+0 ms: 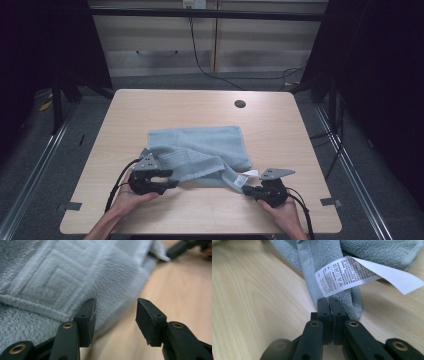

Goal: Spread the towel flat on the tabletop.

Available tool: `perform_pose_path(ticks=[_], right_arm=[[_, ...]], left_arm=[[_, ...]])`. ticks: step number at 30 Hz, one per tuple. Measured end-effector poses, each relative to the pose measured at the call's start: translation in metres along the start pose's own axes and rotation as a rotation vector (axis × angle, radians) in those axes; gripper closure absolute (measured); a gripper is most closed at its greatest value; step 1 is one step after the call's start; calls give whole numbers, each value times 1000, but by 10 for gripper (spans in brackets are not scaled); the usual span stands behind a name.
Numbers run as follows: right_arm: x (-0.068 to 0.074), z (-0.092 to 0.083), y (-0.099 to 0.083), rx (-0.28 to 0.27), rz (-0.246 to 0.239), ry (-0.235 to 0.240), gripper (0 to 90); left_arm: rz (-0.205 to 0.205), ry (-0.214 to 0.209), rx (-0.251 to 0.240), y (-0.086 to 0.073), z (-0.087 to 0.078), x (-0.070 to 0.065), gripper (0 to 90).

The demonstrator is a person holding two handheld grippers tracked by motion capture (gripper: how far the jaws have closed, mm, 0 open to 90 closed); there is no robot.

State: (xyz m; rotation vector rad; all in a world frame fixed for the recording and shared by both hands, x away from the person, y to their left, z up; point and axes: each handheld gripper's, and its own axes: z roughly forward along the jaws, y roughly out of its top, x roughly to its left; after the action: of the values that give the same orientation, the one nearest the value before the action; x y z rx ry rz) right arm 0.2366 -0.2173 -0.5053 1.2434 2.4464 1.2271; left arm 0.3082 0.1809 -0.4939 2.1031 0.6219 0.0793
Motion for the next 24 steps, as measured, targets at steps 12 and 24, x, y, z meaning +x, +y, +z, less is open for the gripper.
perform_pose_path(ticks=[12, 24], right_arm=[[-1, 2, 1, -7, 2, 8, 878], [2, -9, 2, -52, 4, 22, 879]], left_arm=[[71, 95, 81, -4, 15, 2, 741], [49, -2, 117, -14, -6, -8, 880]])
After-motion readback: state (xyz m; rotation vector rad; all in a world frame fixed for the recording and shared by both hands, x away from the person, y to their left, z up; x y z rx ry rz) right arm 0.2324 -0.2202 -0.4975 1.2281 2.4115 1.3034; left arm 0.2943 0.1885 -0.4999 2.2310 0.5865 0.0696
